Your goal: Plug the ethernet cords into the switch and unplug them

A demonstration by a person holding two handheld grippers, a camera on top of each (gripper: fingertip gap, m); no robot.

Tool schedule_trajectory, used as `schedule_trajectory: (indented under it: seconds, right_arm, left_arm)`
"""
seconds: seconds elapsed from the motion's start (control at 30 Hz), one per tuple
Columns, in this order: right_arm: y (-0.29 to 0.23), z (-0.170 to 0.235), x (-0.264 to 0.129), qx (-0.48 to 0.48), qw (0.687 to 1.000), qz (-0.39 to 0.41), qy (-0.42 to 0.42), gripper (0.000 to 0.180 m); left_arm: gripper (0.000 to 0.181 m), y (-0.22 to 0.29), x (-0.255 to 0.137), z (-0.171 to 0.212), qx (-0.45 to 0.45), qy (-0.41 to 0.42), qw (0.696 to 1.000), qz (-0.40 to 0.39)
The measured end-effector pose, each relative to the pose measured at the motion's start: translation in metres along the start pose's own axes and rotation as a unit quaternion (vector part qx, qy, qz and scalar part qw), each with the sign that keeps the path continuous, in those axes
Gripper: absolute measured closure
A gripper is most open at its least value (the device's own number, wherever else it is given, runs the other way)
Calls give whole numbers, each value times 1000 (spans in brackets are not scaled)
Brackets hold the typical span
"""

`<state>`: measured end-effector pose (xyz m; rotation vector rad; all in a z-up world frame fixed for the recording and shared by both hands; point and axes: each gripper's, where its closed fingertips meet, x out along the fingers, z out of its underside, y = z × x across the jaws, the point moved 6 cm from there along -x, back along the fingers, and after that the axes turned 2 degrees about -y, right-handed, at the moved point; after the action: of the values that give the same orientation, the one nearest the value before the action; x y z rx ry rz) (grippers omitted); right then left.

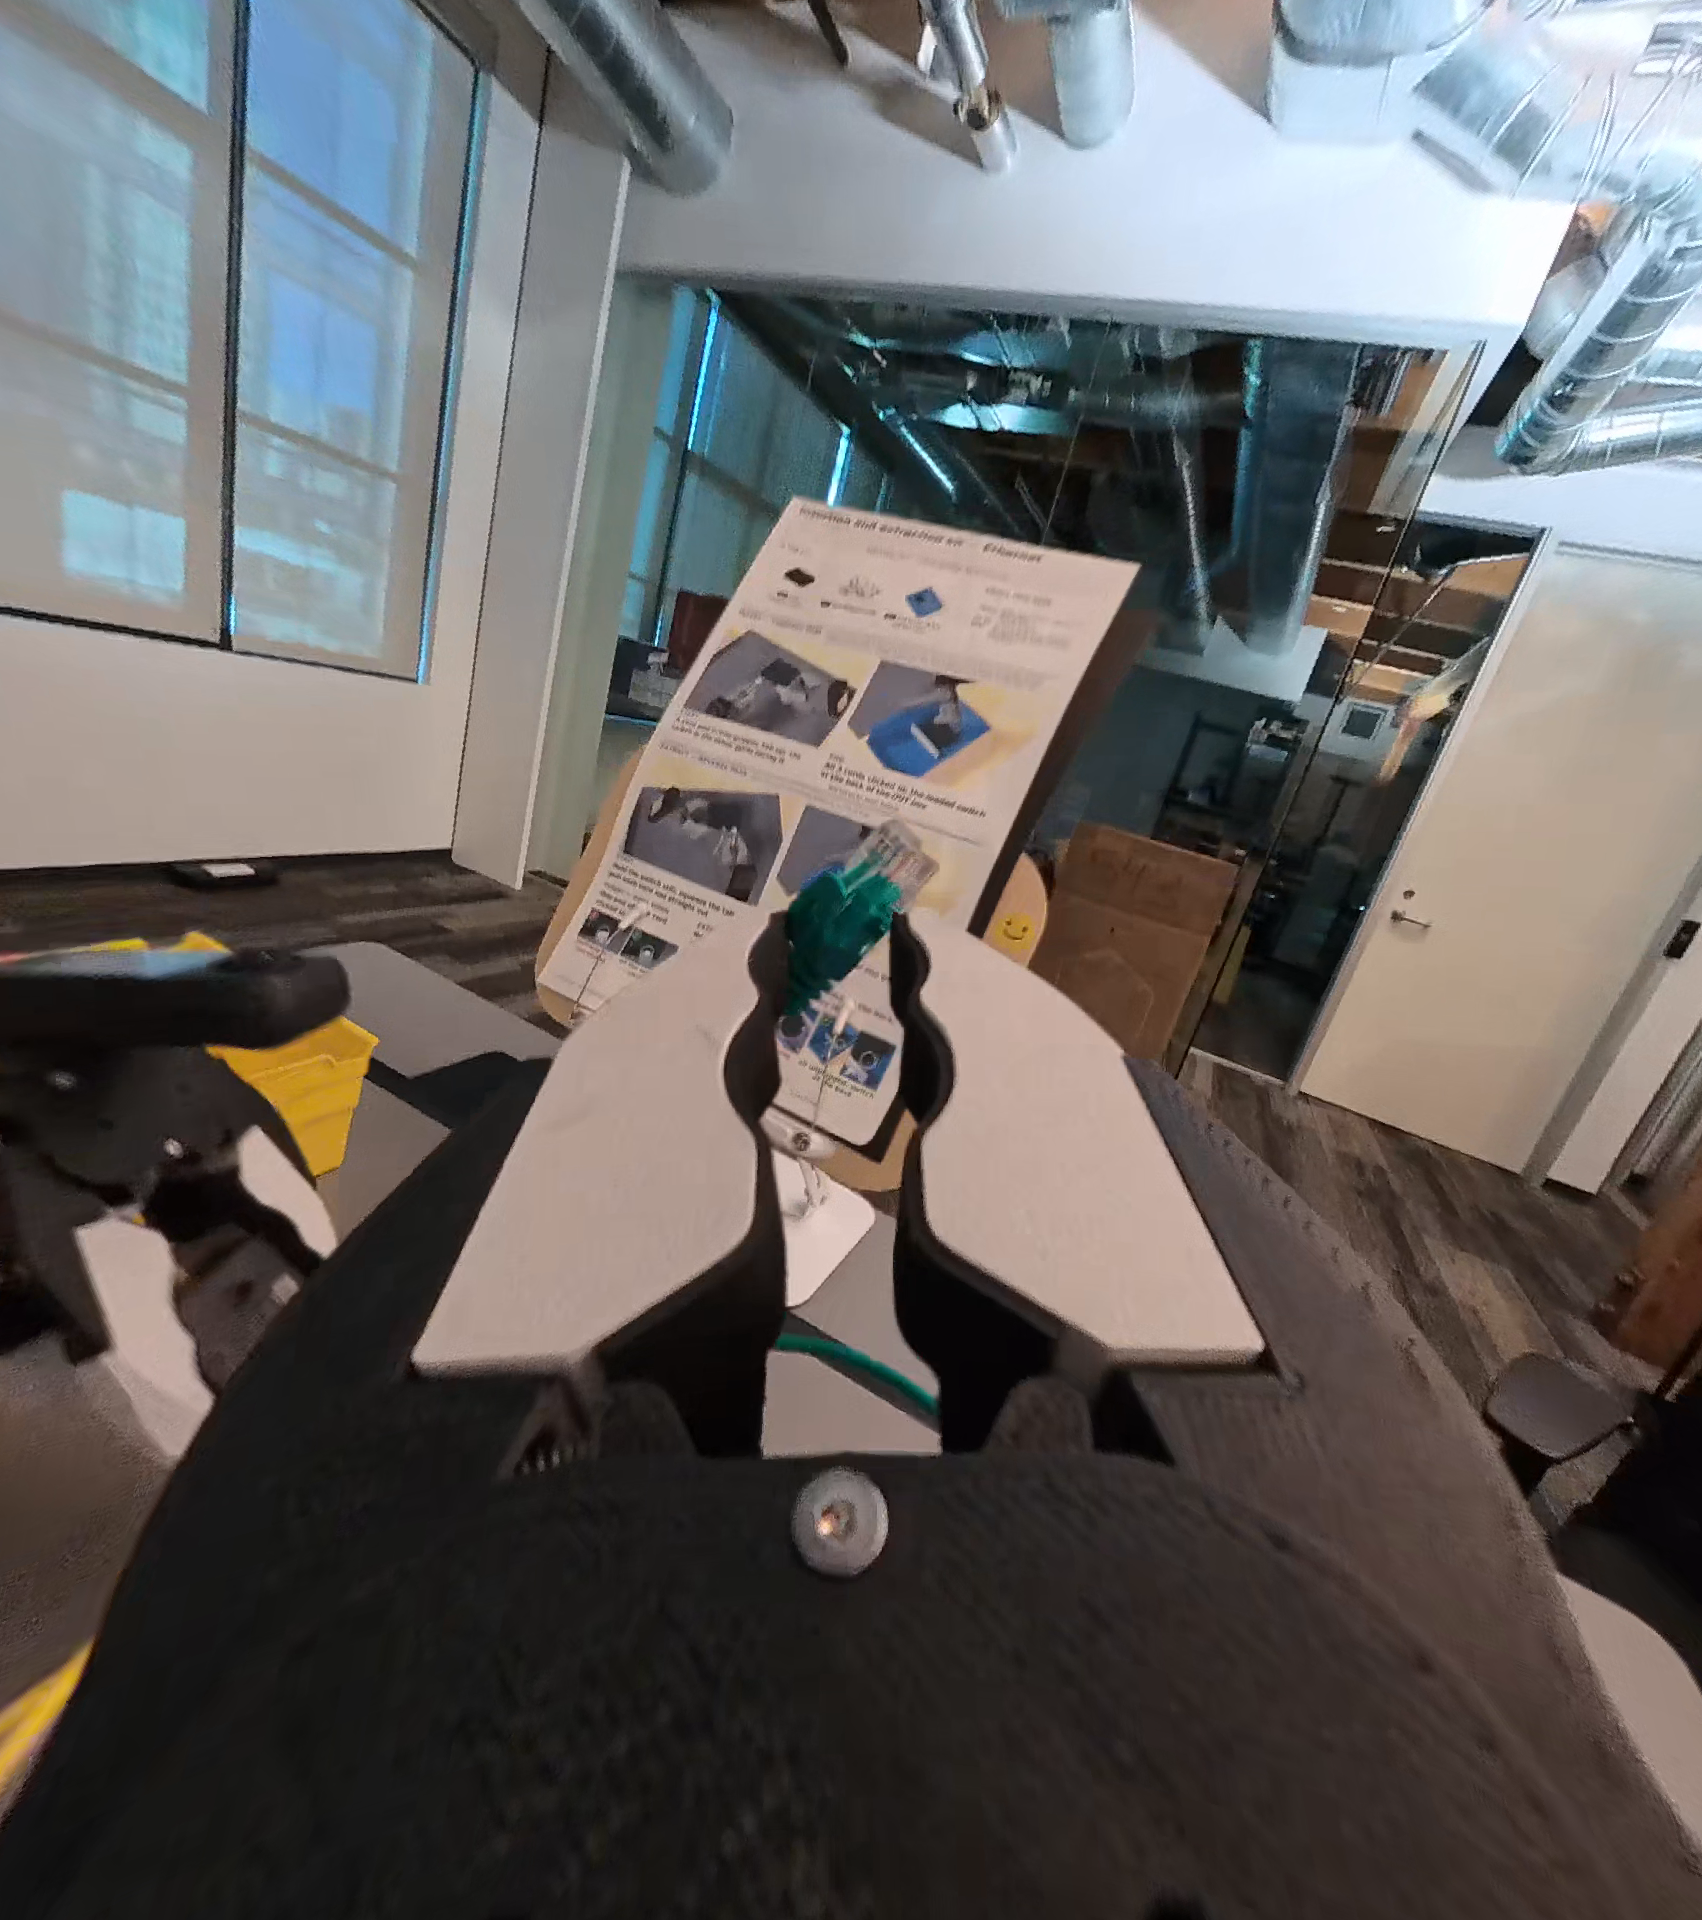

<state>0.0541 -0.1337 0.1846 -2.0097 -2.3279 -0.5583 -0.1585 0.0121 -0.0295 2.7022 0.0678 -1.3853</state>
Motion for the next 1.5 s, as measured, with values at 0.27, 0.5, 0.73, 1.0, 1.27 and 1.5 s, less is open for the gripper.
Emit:
schedule_trajectory:
  seconds: [0.27, 0.5, 0.73, 1.0, 1.27, 1.5]
  right_arm:
    - [23, -28, -38, -17, 998, 36, 40, 161]
    - [-4, -22, -28, 0, 990, -140, 29, 160]
    - [-79, 21, 20, 177, 874, -453, 9, 160]
    - [-117, 55, 42, 248, 807, -535, -22, 161]
    - [-121, 60, 45, 224, 822, -522, -30, 156]
    - [-117, 63, 42, 104, 878, -465, -48, 135]
  left_arm:
    - [108, -11, 66, 26, -34, -57, 997, 30]
    - [98, -14, 3, -3, -62, 84, 993, 53]
    - [126, 56, -110, -57, 8, 409, 886, 217]
    - [144, 92, -91, -69, 32, 412, 841, 349]
    - [173, 91, -86, -72, 64, 432, 856, 277]
    - [173, 59, -124, -70, -30, 521, 830, 198]
